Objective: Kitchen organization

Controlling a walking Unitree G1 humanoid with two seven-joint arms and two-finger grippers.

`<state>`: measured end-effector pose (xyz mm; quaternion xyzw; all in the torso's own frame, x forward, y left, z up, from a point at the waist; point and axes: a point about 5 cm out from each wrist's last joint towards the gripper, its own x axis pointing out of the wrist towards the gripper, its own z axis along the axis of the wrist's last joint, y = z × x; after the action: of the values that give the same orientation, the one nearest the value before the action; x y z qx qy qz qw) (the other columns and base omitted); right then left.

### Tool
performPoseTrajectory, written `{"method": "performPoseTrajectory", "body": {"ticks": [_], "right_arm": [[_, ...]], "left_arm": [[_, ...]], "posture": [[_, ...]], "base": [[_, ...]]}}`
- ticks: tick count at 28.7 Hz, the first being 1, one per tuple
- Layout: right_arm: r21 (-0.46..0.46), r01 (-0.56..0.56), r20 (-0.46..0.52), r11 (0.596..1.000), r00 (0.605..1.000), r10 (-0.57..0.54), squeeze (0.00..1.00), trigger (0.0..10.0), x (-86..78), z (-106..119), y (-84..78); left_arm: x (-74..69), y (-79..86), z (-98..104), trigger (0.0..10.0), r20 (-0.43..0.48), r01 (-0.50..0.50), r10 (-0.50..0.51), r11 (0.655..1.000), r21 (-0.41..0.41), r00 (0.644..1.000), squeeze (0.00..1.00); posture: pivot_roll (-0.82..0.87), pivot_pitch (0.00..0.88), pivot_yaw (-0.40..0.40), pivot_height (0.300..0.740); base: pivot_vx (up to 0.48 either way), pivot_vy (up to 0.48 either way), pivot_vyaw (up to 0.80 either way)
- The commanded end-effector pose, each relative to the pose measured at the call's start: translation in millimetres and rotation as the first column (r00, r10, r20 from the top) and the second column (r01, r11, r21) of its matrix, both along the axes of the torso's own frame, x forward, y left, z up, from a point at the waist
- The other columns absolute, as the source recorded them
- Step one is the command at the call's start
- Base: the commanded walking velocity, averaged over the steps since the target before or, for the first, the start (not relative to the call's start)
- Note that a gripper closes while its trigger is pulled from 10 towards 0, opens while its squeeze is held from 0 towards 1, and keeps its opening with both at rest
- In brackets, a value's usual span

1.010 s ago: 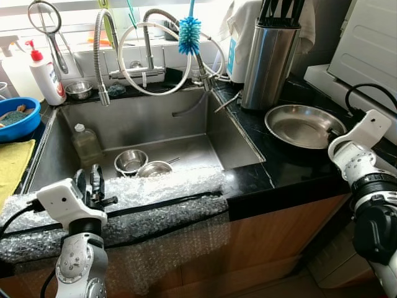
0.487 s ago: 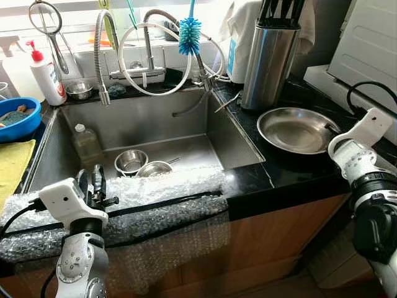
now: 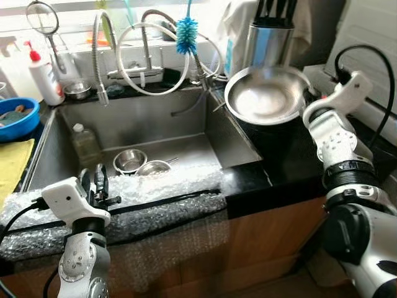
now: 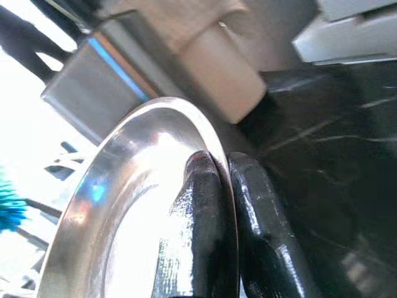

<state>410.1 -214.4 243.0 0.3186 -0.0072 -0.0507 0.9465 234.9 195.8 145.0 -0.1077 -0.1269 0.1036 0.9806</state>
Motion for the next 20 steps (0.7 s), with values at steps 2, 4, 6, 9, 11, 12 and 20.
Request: {"method": "performPoseTrajectory", "body": {"ticks": [2, 4, 6, 9, 11, 12, 20], "right_arm": [[0.028, -0.033, 0.057, 0.999, 0.998, 0.031, 0.00, 0.0, 0.1, 16.1, 8.0], [0.023, -0.050, 0.075, 0.999, 0.996, 0.048, 0.00, 0.0, -1.0, 18.2, 12.1], [0.001, -0.098, 0.114, 0.995, 0.989, 0.097, 0.00, 3.8, -3.1, 20.8, 20.3], [-0.044, -0.232, 0.175, 0.972, 0.956, 0.236, 0.00, 10.0, -7.3, 23.5, 39.8], [-0.128, -0.314, 0.234, 0.941, 0.913, 0.336, 0.00, 10.0, -12.0, 27.6, 53.0], [-0.151, -0.334, 0.247, 0.930, 0.899, 0.363, 0.00, 10.0, -13.5, 28.6, 56.7], [-0.313, -0.607, 0.360, 0.730, 0.636, 0.683, 0.00, 10.0, -50.4, 16.4, 98.5]], "left_arm": [[0.8, 0.0, -4.2, 10.0, -0.030, 0.002, -0.002, 1.000, 0.000, 1.000, 0.00], [0.9, 0.2, -3.8, 10.0, -0.028, 0.000, 0.000, 1.000, 0.000, 1.000, 0.00], [1.1, 0.2, -3.5, 10.0, -0.026, -0.001, 0.001, 1.000, 0.000, 1.000, 0.00], [1.8, -0.4, -3.1, 10.0, -0.025, 0.000, 0.000, 1.000, 0.001, 1.000, 0.00], [2.4, -0.7, -2.6, 10.0, -0.024, 0.002, -0.002, 1.000, 0.001, 1.000, 0.00], [2.5, -0.7, -2.5, 10.0, -0.023, 0.003, -0.003, 1.000, 0.001, 1.000, 0.00], [2.9, 0.7, -0.7, 10.0, -0.016, -0.001, 0.001, 1.000, 0.002, 1.000, 0.00]], "posture": [[0.04, 0.000, -0.017, 0.740], [0.04, 0.000, -0.017, 0.740], [0.04, 0.000, -0.016, 0.740], [0.04, 0.000, -0.015, 0.740], [0.05, 0.000, -0.015, 0.740], [0.05, 0.000, -0.014, 0.740], [0.05, 0.000, -0.009, 0.740]], "base": [[0.000, 0.000, 0.00], [0.000, 0.000, 0.00], [0.000, 0.000, 0.00], [0.000, 0.000, 0.00], [0.000, 0.000, 0.00], [0.000, 0.000, 0.00], [0.000, 0.000, 0.00]]}}
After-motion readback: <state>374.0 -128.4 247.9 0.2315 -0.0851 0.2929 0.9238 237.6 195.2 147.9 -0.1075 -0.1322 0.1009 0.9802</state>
